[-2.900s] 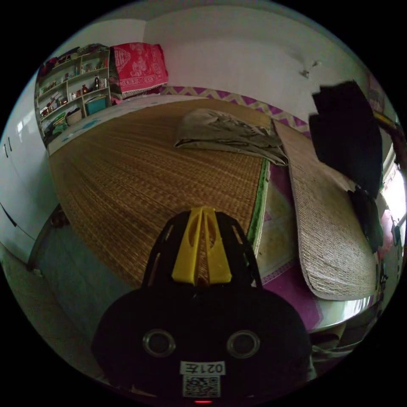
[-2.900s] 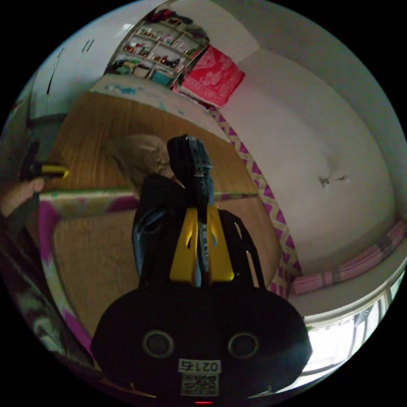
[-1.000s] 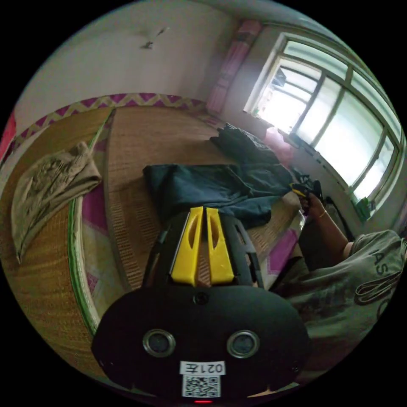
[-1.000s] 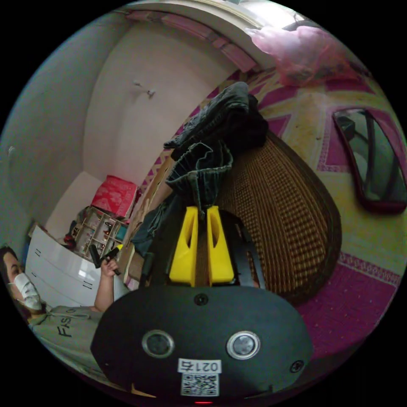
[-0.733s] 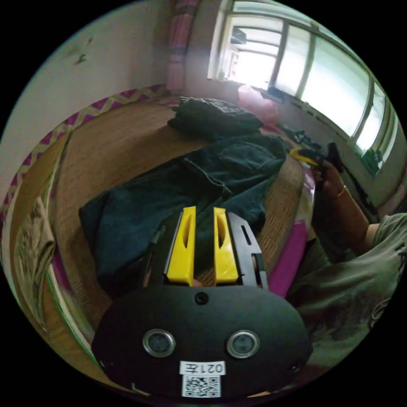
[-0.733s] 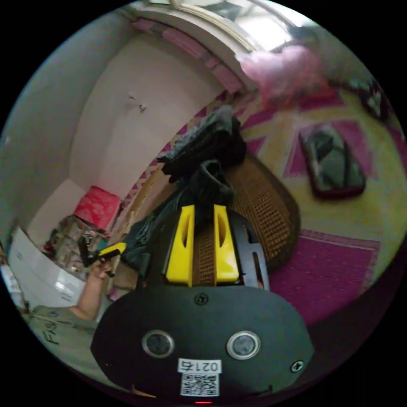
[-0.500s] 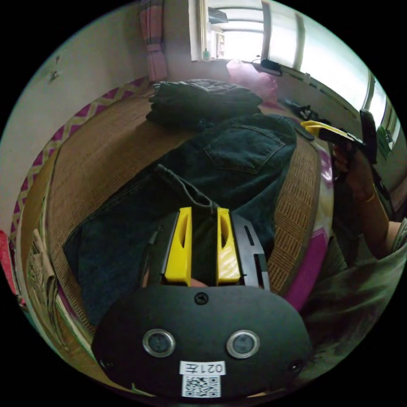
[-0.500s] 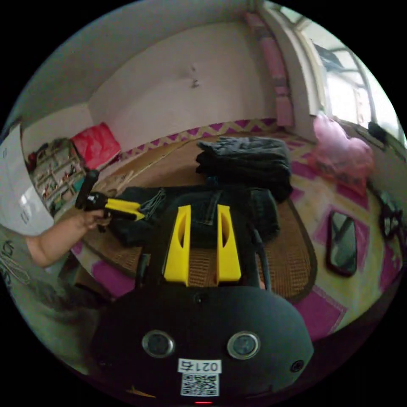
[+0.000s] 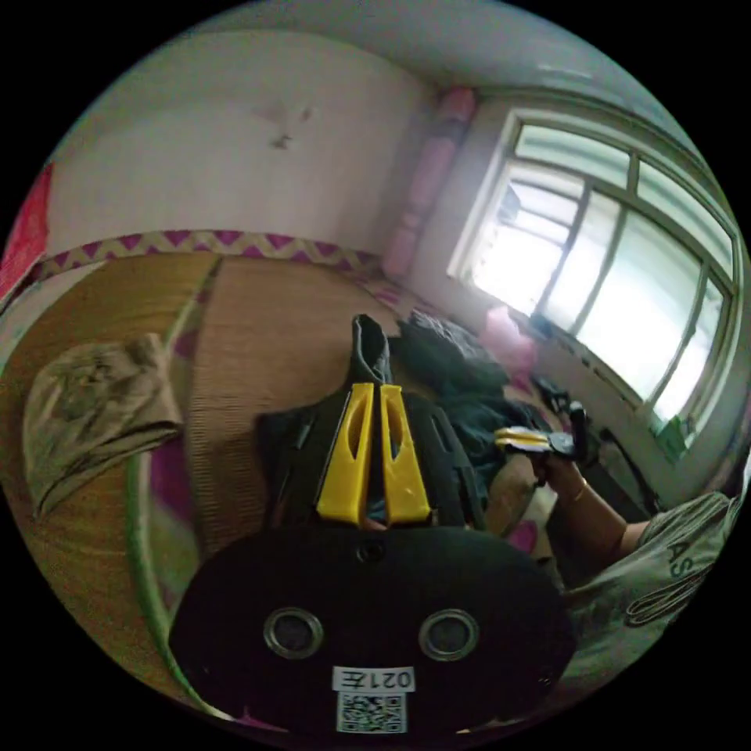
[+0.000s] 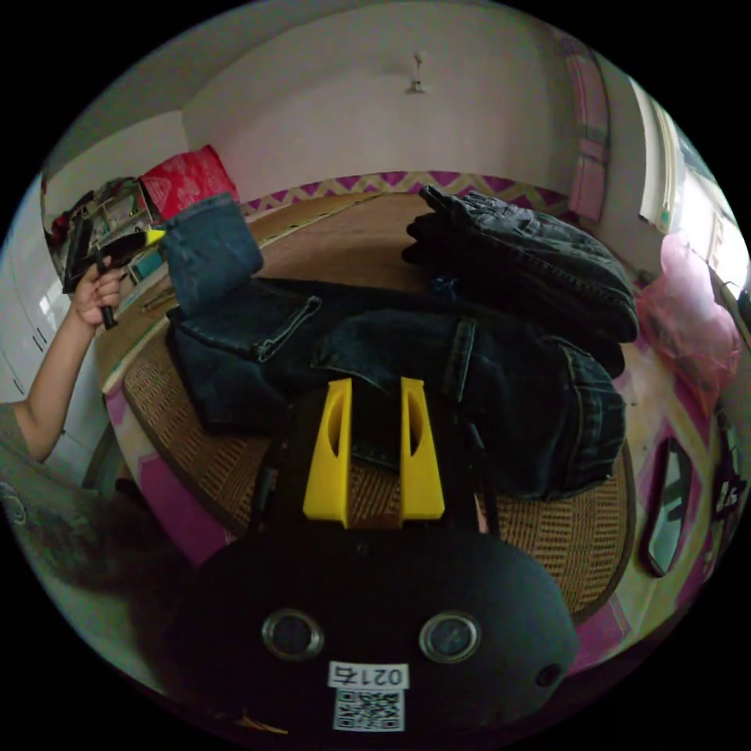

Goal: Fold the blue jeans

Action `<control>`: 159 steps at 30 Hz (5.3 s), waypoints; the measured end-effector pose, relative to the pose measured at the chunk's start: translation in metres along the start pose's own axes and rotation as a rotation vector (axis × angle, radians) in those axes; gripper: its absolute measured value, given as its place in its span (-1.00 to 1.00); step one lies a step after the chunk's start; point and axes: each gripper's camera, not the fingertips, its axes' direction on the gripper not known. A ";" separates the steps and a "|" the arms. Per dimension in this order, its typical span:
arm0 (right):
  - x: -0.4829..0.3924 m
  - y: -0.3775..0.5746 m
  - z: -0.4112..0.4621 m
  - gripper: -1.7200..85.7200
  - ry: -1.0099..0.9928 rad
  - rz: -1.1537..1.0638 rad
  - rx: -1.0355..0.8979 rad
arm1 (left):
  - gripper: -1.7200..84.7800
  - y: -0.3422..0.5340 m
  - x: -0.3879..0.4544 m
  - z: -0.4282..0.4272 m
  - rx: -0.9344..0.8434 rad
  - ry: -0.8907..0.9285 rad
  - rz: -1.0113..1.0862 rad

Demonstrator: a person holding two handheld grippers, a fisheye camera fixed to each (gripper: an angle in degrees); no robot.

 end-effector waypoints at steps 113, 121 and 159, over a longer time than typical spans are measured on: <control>-0.073 -0.064 0.203 -0.80 0.036 -0.669 -0.327 | -0.95 -0.092 -0.229 -0.095 -0.451 -0.071 0.226; -0.050 -0.101 0.182 -0.95 -0.112 -0.735 -0.402 | -0.76 -0.077 -0.220 -0.031 -0.616 0.036 0.352; -0.069 0.140 -0.150 -0.94 -0.367 -0.527 -0.166 | -0.96 0.162 -0.167 -0.314 0.066 0.107 0.044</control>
